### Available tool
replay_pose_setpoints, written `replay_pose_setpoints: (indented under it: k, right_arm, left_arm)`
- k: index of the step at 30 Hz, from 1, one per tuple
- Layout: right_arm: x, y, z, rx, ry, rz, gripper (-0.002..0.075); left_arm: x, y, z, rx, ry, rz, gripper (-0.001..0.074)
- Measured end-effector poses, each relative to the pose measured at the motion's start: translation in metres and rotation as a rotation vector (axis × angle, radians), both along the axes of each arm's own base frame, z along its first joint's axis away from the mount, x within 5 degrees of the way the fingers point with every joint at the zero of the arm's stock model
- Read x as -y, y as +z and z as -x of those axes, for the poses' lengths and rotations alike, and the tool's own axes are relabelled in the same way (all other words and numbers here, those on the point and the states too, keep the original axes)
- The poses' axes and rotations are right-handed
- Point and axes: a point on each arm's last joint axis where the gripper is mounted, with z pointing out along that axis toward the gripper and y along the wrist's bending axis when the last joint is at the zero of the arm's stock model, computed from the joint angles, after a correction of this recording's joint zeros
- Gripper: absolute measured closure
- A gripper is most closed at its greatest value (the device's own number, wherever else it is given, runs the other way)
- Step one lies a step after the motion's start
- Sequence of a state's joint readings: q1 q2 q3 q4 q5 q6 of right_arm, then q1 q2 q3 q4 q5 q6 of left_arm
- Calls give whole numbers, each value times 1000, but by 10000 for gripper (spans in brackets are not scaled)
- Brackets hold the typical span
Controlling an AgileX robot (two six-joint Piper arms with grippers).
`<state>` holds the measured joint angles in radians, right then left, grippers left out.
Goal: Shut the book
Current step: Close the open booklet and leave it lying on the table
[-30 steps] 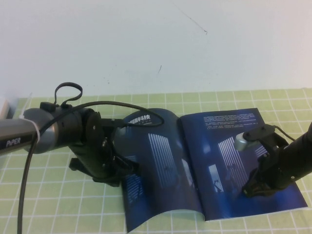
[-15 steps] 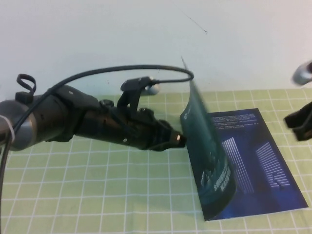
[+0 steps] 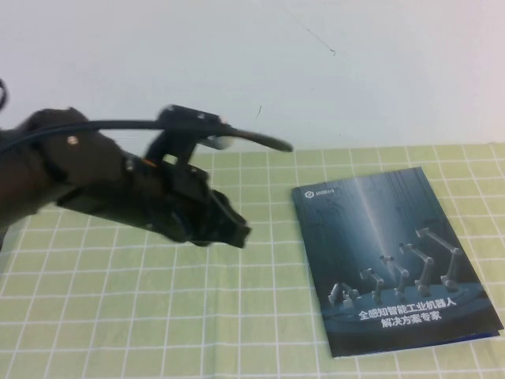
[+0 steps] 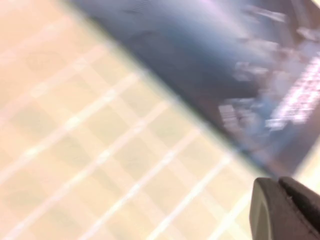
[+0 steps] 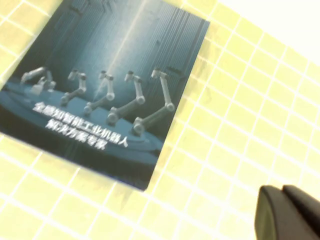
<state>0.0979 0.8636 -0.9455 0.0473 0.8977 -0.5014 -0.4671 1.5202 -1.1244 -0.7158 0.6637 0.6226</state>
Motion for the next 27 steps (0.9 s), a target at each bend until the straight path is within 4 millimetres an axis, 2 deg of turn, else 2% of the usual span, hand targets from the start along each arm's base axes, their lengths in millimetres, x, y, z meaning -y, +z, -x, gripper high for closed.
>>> replay_pose_setpoints:
  k: [4, 8, 10, 15, 18, 22, 27]
  right_arm:
    - [3, -13, 32, 7, -10, -12, 729]
    - [5, -36, 67, 20, -31, -53, 729]
    - [5, -49, 83, 46, -35, -90, 729]
    - [4, -78, 110, 123, -34, -164, 729]
    - [3, -87, 120, 163, -24, -205, 729]
    - [1, -90, 127, 193, -14, -241, 729]
    - [0, -90, 128, 193, -11, -254, 729]
  left_arm:
    - [-27, 30, 25, 168, 93, -53, 738]
    - [-58, 60, 67, 384, 154, -41, 738]
    - [-72, 62, 89, 450, 173, -35, 738]
    - [-102, 54, 139, 598, 211, -3, 738]
    - [-116, 43, 160, 687, 226, 0, 738]
    - [-127, 31, 180, 759, 231, -4, 738]
    - [-134, 21, 195, 756, 219, -12, 738]
